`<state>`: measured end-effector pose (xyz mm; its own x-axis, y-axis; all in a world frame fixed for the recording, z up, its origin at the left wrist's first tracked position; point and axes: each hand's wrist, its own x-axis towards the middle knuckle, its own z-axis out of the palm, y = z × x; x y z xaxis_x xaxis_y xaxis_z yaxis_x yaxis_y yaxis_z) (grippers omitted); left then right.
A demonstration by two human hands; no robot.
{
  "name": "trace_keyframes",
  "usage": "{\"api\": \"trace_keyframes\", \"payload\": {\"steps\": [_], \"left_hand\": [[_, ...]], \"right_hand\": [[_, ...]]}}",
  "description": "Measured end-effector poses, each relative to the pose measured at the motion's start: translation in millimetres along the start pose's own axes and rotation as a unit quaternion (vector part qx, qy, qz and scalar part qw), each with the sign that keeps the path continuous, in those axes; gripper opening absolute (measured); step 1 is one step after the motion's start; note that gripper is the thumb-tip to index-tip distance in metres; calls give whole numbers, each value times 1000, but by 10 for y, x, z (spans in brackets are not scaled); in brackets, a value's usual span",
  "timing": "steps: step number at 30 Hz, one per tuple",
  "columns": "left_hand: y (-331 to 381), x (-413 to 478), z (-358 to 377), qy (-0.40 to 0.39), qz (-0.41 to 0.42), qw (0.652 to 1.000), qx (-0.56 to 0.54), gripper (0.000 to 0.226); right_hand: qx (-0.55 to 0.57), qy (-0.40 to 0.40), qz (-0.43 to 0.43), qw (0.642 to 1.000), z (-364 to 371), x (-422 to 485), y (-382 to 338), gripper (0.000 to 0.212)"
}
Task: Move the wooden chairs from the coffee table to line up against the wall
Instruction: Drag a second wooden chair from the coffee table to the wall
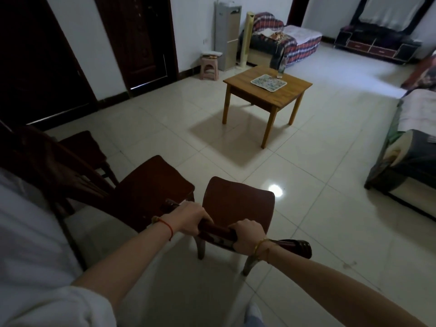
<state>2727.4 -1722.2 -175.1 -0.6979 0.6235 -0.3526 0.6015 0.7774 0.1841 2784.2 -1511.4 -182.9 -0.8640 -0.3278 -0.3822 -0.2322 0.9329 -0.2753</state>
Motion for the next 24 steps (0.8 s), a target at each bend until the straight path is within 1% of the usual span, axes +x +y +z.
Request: {"api": "trace_keyframes", "payload": {"steps": [3,6,9,12,16,20,24], "left_hand": [[-199,-401,18,-21,6,1000,11,45],[-453,-766,69,-52,0,999,15,47],[-680,-1121,122,-77,-8,997,29,53],[-889,-1461,221,-83,-27,996,30,55],[-1074,-1881,333,-87,-46,995,19,57],[-1199,-2182,370,-80,-68,994,13,52],[-1276,-2379,385,-78,-71,994,14,50]], "right_hand": [[12,11,11,1000,136,-73,-488,20],[29,6,16,999,307,-102,-981,17],[42,8,18,999,453,-111,-1451,19],[49,-2,33,998,640,-101,-1893,24],[50,2,36,998,858,-82,-2378,23],[47,-6,35,998,958,-76,-2741,22],[45,-13,35,998,1010,-74,-2955,22]]}}
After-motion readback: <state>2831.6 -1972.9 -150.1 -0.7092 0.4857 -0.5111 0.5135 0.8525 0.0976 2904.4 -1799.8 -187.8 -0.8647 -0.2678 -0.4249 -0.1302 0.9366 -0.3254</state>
